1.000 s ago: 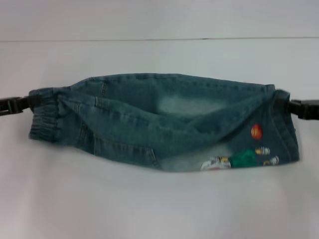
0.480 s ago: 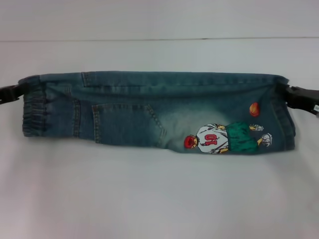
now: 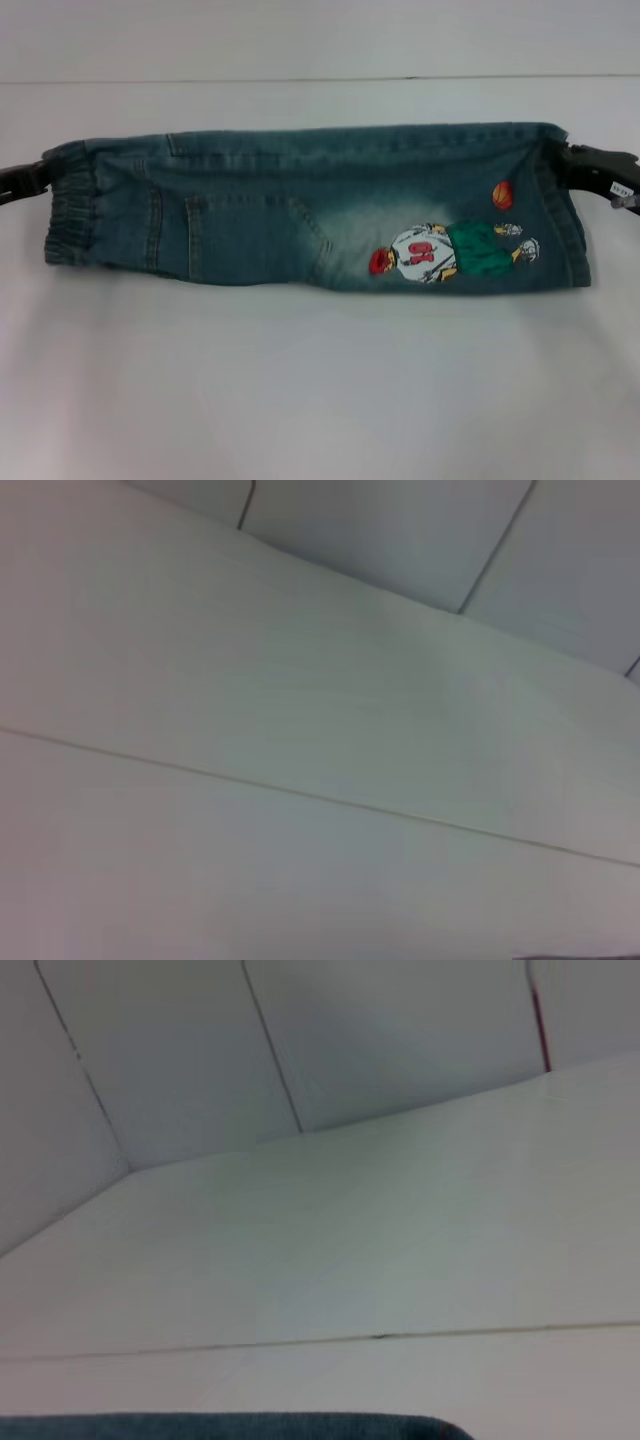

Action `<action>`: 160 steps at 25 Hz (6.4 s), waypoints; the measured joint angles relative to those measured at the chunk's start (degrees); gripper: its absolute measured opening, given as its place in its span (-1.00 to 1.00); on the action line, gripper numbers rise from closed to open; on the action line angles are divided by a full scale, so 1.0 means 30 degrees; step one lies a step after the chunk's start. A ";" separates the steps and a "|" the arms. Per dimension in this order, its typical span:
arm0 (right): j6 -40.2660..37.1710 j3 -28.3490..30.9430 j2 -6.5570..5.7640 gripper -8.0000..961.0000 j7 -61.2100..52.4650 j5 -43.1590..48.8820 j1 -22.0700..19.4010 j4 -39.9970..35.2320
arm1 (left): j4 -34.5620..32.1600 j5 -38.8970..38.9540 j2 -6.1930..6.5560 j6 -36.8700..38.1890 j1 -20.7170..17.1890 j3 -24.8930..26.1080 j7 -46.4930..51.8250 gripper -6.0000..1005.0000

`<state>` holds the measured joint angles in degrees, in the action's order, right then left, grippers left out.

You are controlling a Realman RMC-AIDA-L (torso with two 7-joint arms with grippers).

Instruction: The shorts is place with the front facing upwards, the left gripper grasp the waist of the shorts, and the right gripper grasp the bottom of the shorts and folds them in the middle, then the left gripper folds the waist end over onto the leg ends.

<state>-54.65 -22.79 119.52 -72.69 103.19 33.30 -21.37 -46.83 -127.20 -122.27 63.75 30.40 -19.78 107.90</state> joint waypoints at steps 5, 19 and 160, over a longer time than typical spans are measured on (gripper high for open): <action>0.0402 -0.0048 0.0005 -0.97 0.0483 -0.0418 0.0287 0.0032 | 0.0688 0.0278 0.0058 -0.0992 0.0316 0.0000 -0.0376 -0.89; 0.3138 -0.0466 0.0075 -0.95 0.2409 -0.0426 0.1692 0.1301 | 0.1947 0.0469 -0.0007 -0.3794 0.0877 -0.2017 -0.0544 -0.89; -0.0444 -0.3607 0.0458 -0.57 0.8828 -0.7196 0.3037 0.8420 | -0.6979 -0.0399 0.0984 0.8270 0.4146 -0.8276 0.1415 -0.94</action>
<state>-55.98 -33.61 120.89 -46.21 81.60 42.41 3.89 -67.76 -128.40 -119.32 88.56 42.84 -44.60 112.15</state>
